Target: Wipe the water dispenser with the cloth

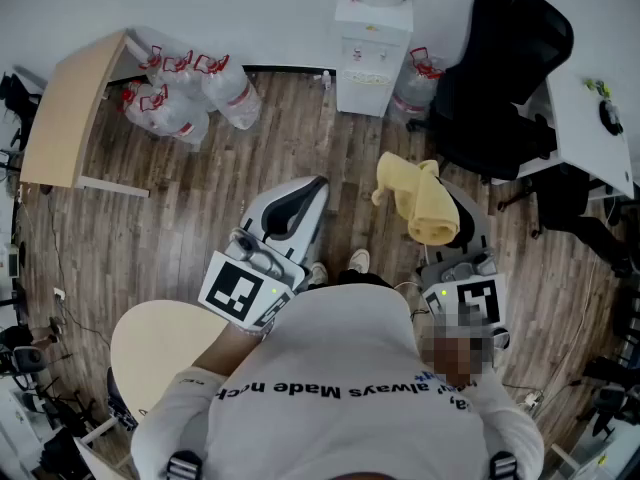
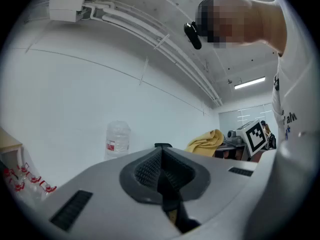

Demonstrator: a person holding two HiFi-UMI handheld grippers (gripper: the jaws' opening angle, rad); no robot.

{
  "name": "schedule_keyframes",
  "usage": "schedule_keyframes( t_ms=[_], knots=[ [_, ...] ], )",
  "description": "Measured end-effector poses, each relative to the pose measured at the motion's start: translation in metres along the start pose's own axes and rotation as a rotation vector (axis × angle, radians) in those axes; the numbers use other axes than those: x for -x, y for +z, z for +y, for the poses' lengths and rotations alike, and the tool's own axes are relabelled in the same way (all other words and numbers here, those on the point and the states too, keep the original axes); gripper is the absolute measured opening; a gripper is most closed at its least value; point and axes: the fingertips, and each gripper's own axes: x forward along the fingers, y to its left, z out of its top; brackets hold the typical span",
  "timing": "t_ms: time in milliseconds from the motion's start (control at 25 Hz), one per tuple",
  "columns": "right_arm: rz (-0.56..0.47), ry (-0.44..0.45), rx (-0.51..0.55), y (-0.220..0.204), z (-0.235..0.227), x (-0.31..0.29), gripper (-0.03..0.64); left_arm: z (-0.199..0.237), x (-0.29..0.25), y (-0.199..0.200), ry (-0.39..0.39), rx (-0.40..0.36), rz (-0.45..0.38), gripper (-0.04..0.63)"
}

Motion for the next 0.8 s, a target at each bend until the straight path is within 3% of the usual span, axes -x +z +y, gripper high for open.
schedule_keyframes(
  t_ms=[240,440,800],
  knots=[
    [-0.030,0.002,0.083,0.005,-0.015,0.000,0.069,-0.007,-0.025,-0.004,0.000,0.006,-0.004,0.020],
    [-0.022,0.011,-0.001,-0.002,-0.044,0.002,0.068,-0.015,-0.048,-0.008,0.010,0.010,-0.007,0.020],
    [-0.016,0.018,-0.005,-0.007,-0.071,0.003,0.067,-0.018,-0.068,-0.013,0.042,0.014,-0.011,0.019]
  ],
)
